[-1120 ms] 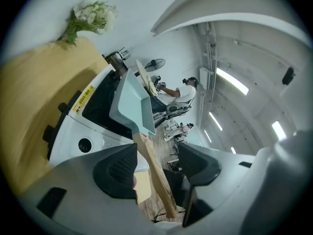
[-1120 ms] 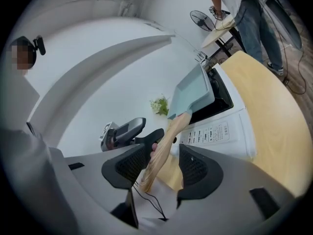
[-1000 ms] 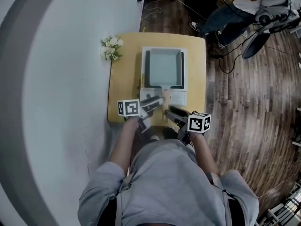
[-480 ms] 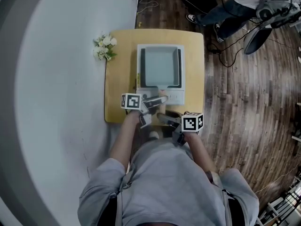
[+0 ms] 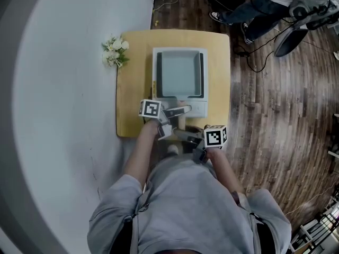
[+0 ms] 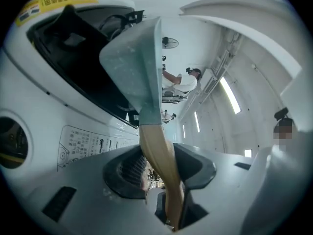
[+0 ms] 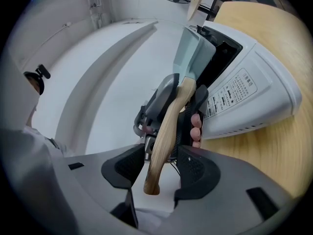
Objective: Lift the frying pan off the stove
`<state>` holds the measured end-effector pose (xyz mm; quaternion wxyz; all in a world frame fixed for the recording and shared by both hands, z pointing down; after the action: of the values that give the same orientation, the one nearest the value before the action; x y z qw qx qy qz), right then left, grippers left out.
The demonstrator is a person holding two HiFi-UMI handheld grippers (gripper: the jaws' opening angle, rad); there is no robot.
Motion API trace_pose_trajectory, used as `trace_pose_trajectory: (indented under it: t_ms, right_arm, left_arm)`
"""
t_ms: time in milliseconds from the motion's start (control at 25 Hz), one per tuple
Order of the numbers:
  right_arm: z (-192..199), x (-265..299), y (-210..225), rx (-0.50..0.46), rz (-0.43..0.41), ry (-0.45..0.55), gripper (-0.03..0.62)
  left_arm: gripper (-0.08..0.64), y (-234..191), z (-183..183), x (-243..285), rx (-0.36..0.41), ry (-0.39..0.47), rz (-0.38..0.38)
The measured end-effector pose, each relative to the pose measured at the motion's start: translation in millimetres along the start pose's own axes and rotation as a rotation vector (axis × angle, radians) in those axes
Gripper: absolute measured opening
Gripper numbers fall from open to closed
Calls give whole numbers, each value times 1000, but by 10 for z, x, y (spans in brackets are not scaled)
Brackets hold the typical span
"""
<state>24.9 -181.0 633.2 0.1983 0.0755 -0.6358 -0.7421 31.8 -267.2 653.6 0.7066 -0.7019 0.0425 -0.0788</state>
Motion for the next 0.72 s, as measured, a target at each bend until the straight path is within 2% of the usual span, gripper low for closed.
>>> trace_pose_trajectory:
  t_ms: [80,200,280,600,720]
  right_arm:
    - [-2,12,-10,18,-18,3,189]
    - [-12,14,16,57,-24,15,121]
    - [-5,15,24,79,-36,13,112]
    - [6,18,37,76,-46,2,109]
    - [3,0,32,67,-45,0,109]
  left_arm:
    - [156,-5,1,2,-9,-2,8]
    - [150,-11,21,5,-53,6,21]
    - [147,1,34,8,-81,14,29]
    - [155,-3,29,8,-33,-5,13]
    - [149,2,21,17,11,-8,-15]
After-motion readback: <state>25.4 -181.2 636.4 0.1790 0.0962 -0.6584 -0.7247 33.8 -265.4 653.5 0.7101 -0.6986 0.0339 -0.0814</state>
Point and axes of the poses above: the fingertips, and each gripper's own axes: x forward along the fingers, y to its right, z out of its underside, the point moved 3 cm from there along -x, backward along the fingers, and after that the axes turned 5 degrees about y, right-handed, at the moved point
